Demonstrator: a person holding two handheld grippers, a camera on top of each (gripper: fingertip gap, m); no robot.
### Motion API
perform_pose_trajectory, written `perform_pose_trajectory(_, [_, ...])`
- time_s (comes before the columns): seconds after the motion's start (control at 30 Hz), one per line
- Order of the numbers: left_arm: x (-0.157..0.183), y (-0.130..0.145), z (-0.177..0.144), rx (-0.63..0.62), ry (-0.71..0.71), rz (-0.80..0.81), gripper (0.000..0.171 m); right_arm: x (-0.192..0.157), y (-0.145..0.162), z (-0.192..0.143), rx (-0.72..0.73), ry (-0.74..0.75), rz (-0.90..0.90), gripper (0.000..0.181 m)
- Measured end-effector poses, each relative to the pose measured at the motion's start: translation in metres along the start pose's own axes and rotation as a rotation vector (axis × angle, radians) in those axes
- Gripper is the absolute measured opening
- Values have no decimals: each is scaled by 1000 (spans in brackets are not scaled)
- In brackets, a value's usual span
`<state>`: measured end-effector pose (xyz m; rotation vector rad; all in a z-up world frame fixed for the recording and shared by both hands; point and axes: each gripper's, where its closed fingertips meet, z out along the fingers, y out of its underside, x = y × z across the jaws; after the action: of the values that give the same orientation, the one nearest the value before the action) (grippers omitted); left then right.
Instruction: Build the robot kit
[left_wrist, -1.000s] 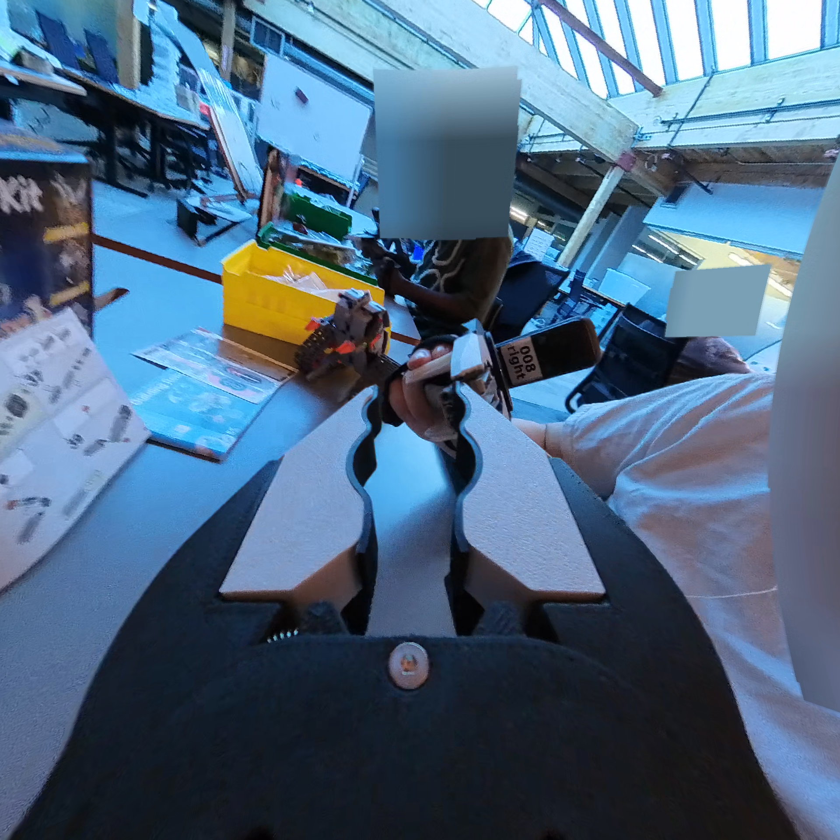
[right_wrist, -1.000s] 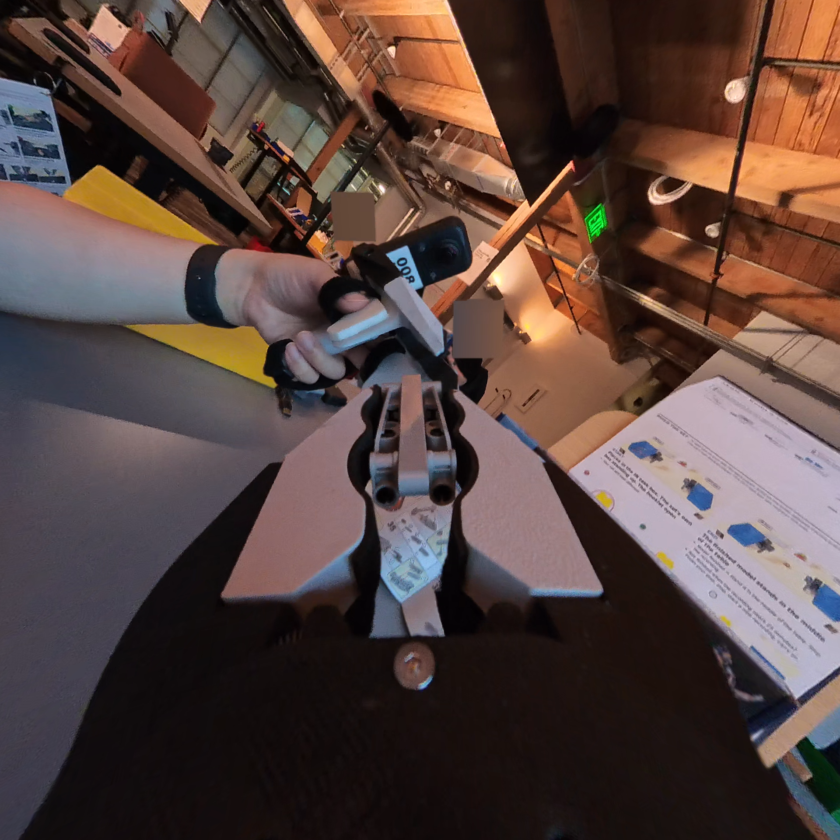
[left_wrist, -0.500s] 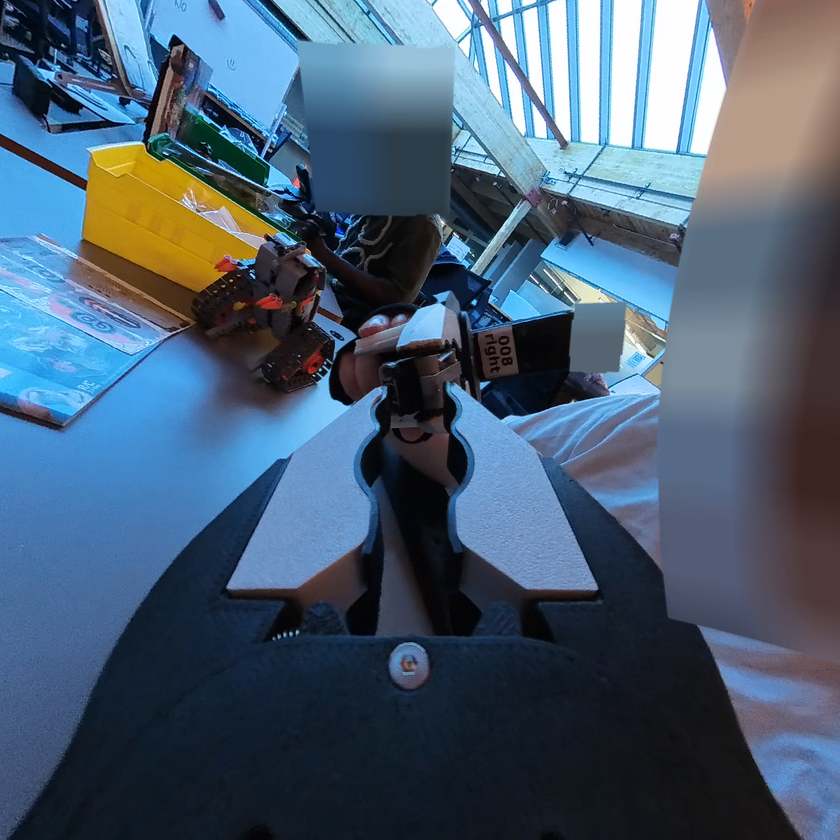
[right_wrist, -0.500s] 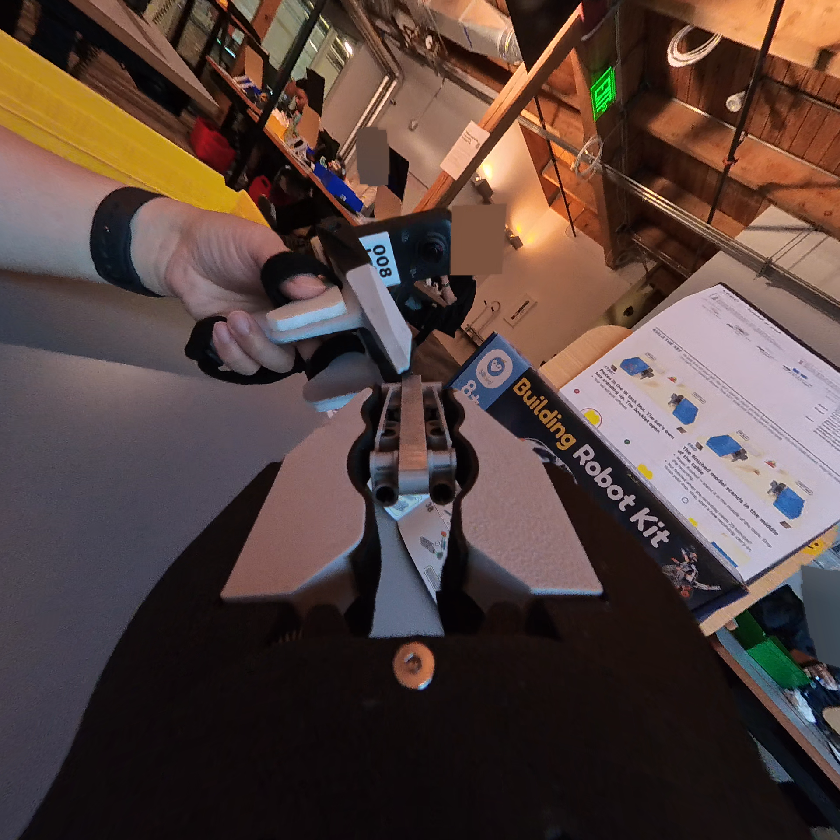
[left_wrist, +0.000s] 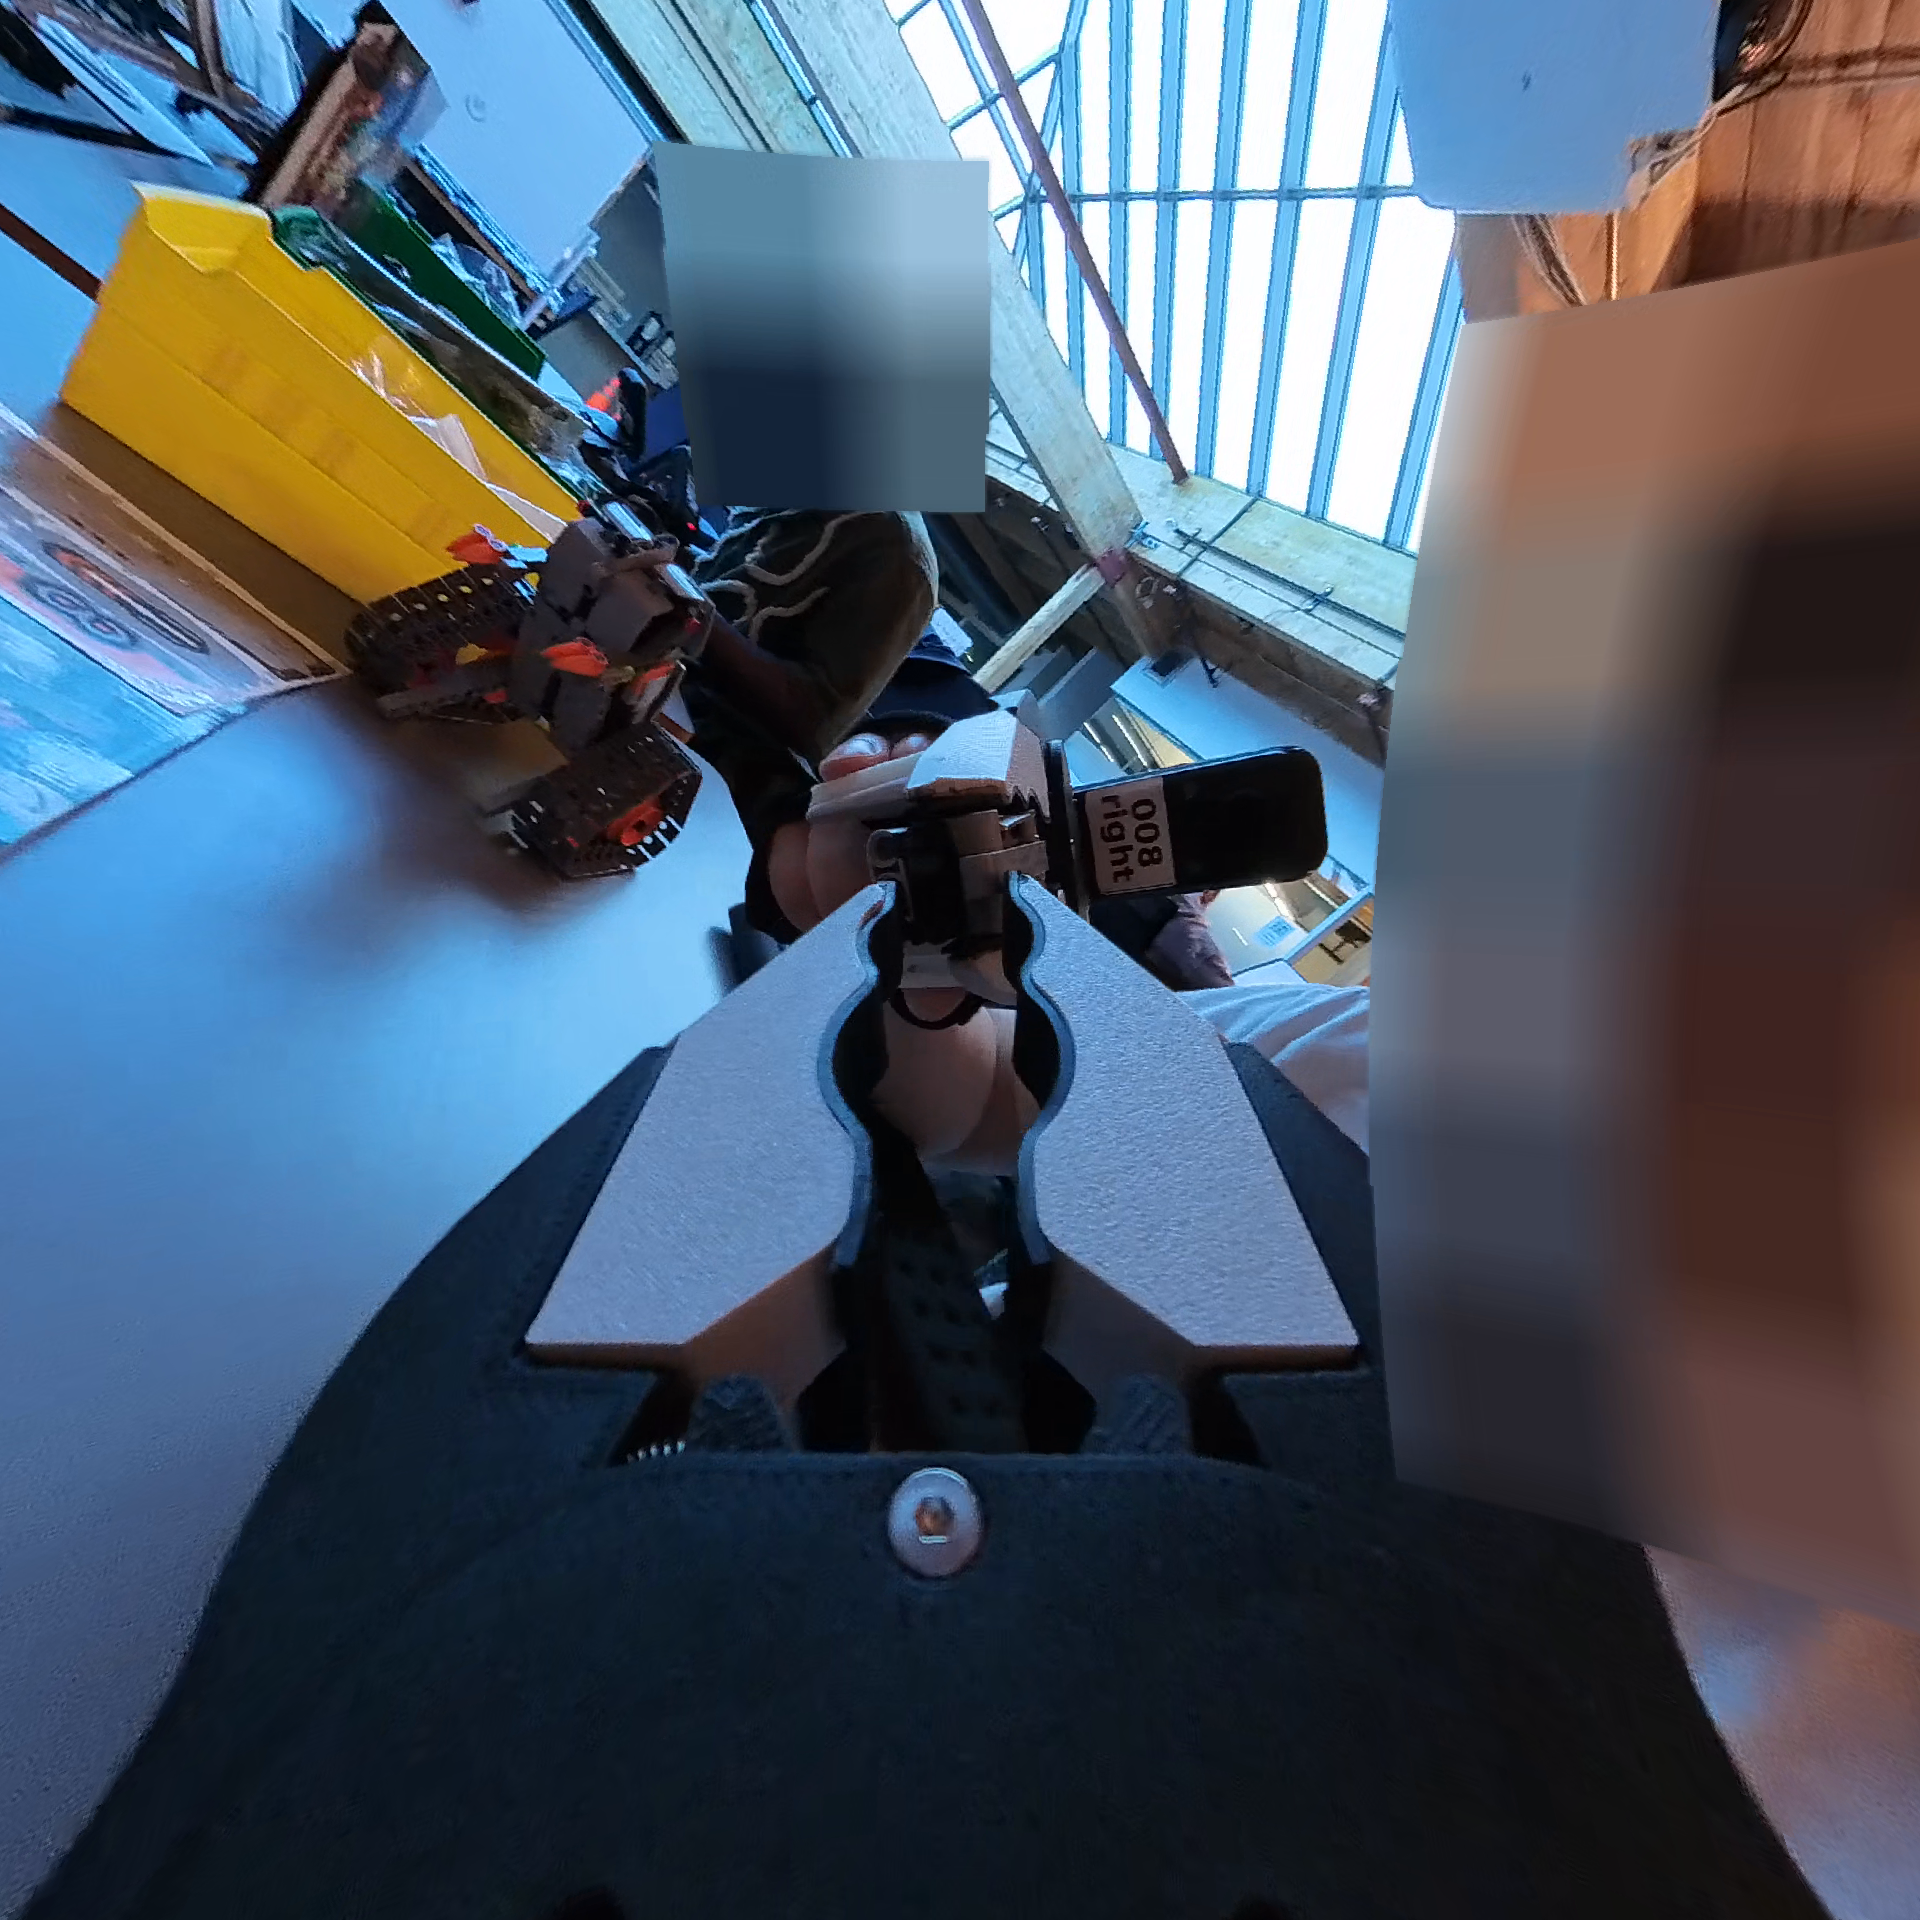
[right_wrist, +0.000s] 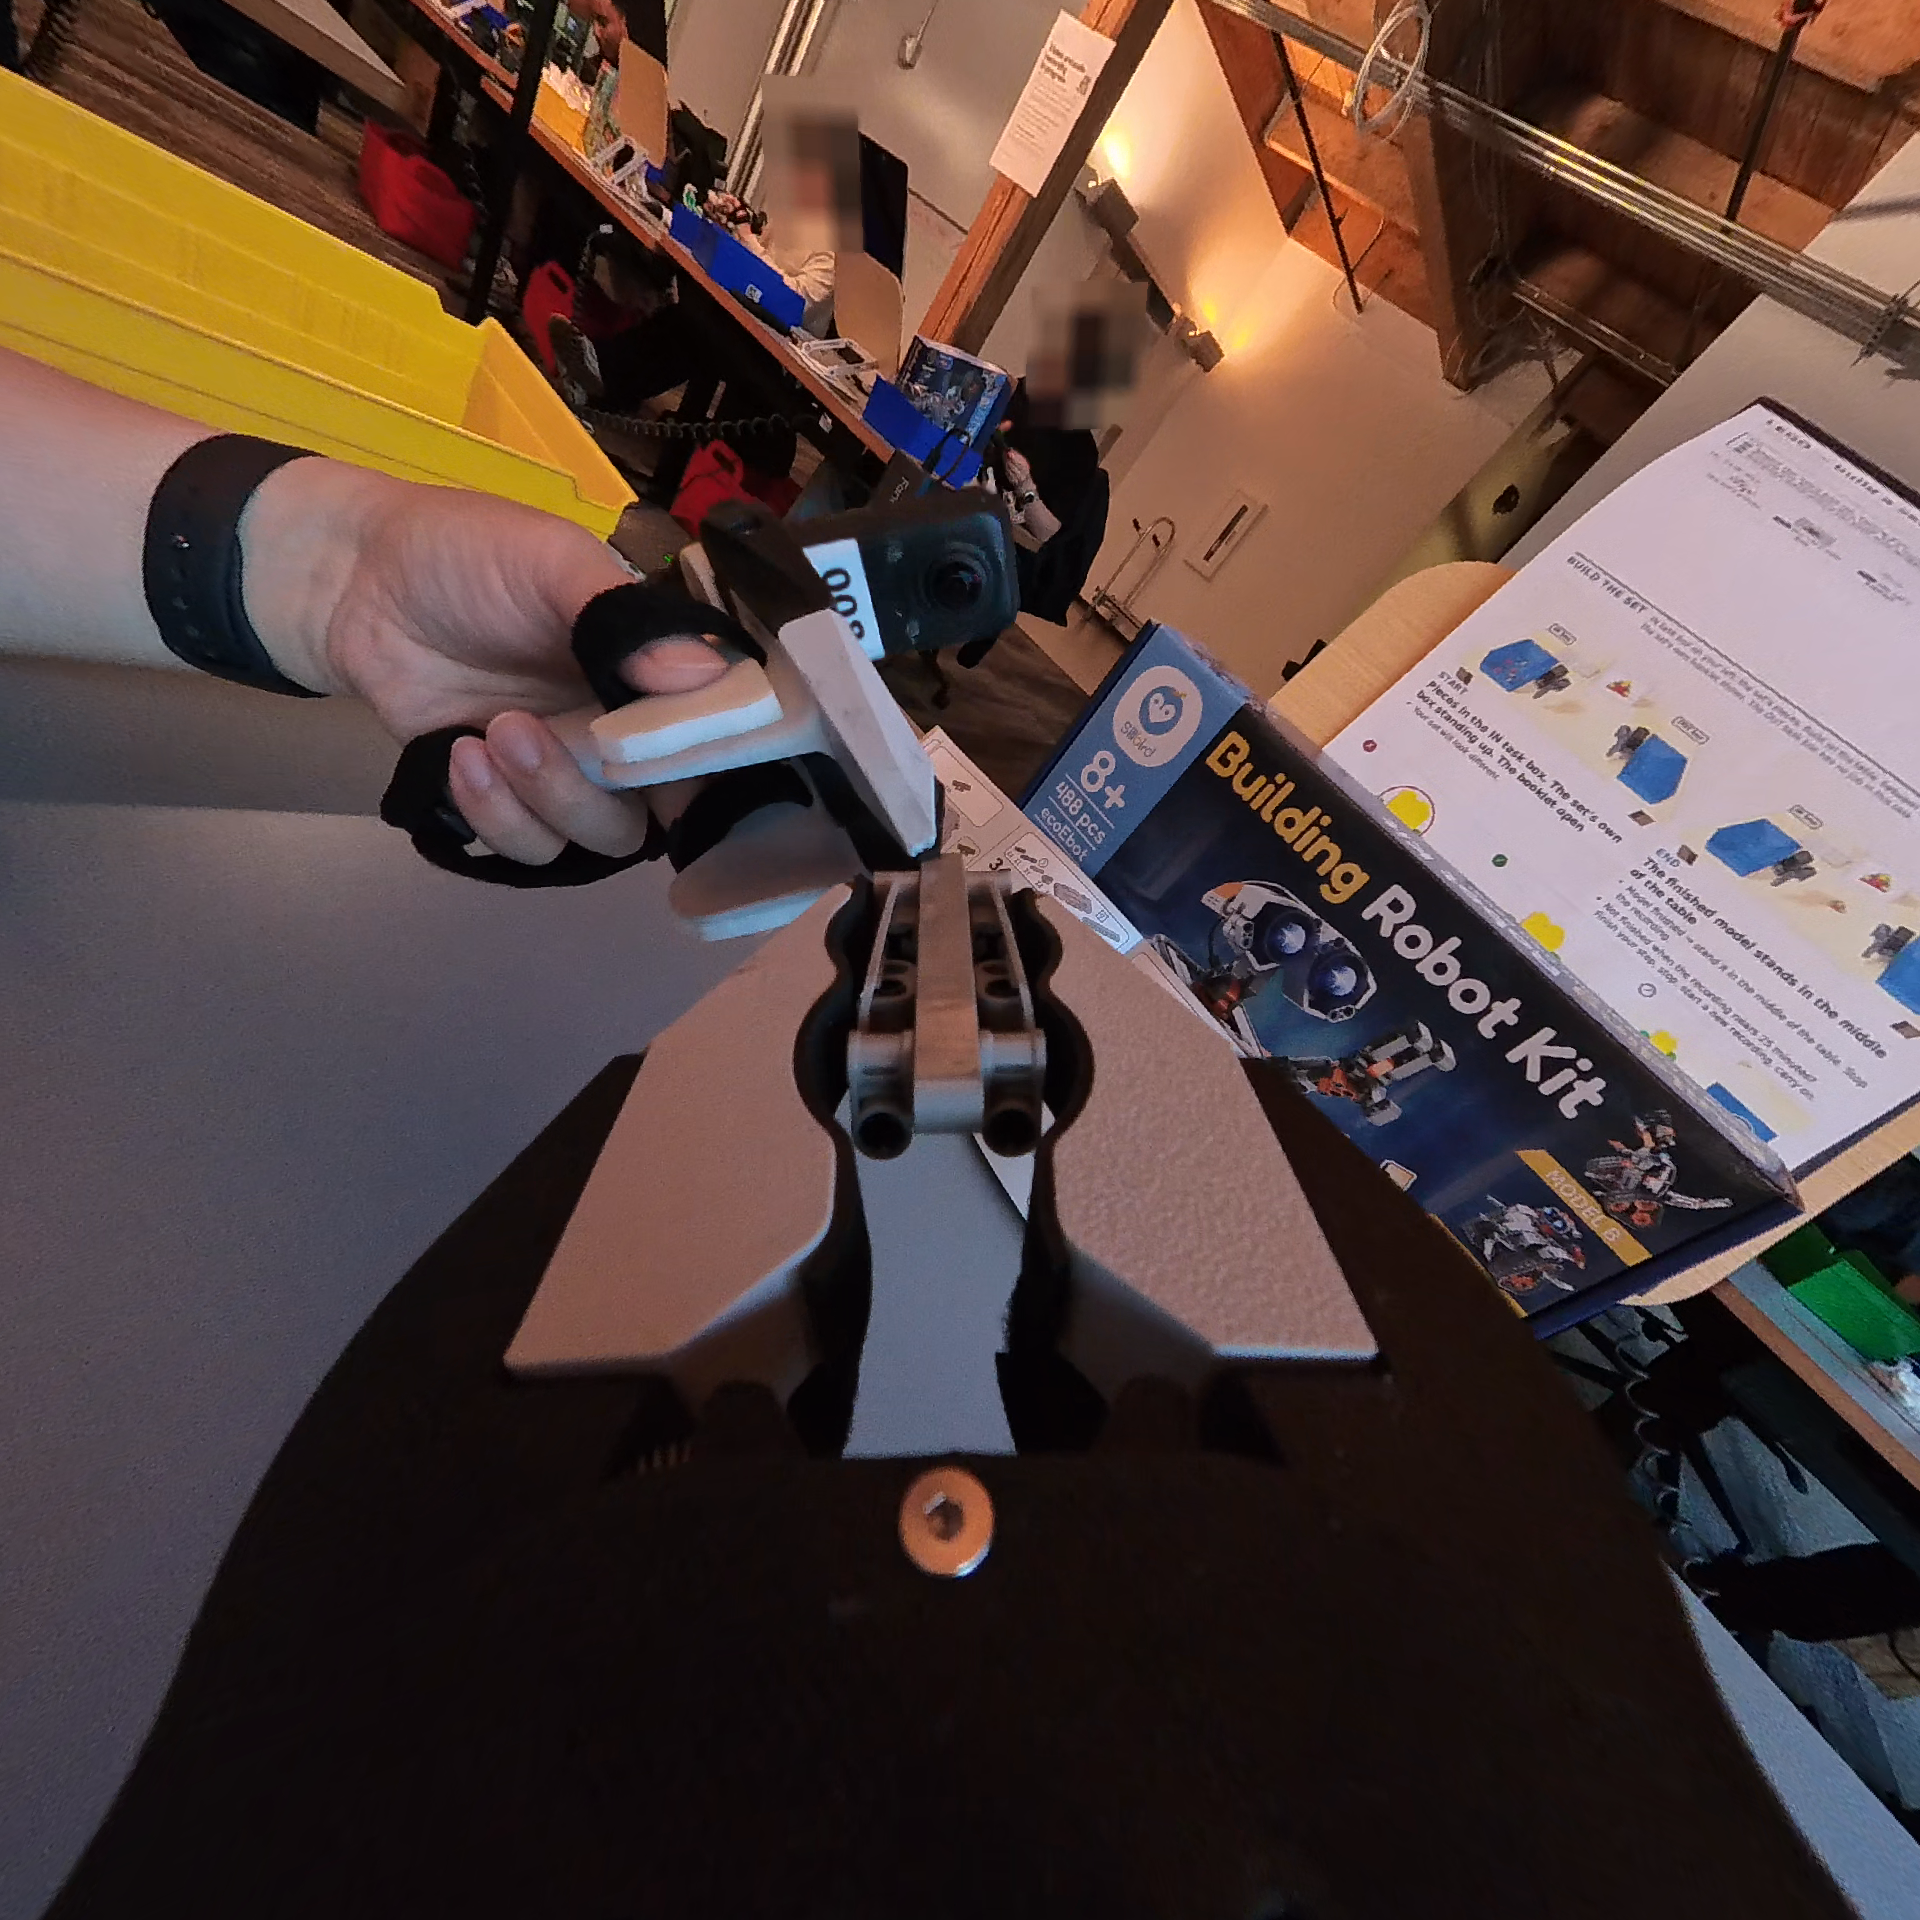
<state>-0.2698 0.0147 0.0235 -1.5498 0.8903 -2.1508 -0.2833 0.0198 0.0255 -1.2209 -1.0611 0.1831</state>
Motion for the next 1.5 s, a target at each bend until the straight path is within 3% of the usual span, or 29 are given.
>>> perform_pose_trajectory(0.23, [2,4,-4,-38,-35,36,13,-2,1,4,77,-9,37,26])
perform_pose_trajectory(0.3, [7,2,-9,-32,-31,58,0,-5,0,5,115,-26,76,29])
perform_pose_trajectory(0.33, [10,-2,-12,-12,-19,54,0,-5,3,6,112,-28,96,27])
perform_pose_trajectory(0.37, [10,-5,-14,-9,-10,53,0,-6,5,5,102,-38,109,0])
perform_pose_trajectory(0.43, [4,-2,-17,-39,-54,78,0,-5,6,7,120,-43,117,0])
perform_pose_trajectory(0.53, [-17,1,-23,-75,-146,91,0,0,39,13,3,-65,125,0])
perform_pose_trajectory(0.63, [-26,-2,-34,-87,-193,87,0,3,74,15,-114,-159,238,13])
perform_pose_trajectory(0.73, [-17,-25,-53,-37,-261,169,0,1,101,23,-159,-195,362,23])
perform_pose_trajectory(0.87, [-9,-56,-86,10,-503,345,6,-21,136,40,-281,-273,417,33])
perform_pose_trajectory(0.97, [-4,-74,-106,63,-661,415,15,-38,141,66,-315,-333,397,48])
perform_pose_trajectory(1.1, [10,-78,-109,81,-659,425,18,-50,140,113,-316,-413,293,59])
perform_pose_trajectory(1.2, [15,-78,-107,87,-646,415,18,-48,146,147,-337,-425,241,58])
perform_pose_trajectory(1.33, [17,-75,-104,68,-636,414,18,-59,165,166,-473,-494,339,56])
perform_pose_trajectory(1.37, [17,-75,-104,65,-634,416,18,-60,168,169,-487,-494,358,48])
perform_pose_trajectory(1.4, [16,-75,-104,64,-634,415,18,-63,168,170,-486,-499,360,26])
perform_pose_trajectory(1.5, [14,-76,-106,84,-629,403,18,-57,149,164,-384,-425,190,25])
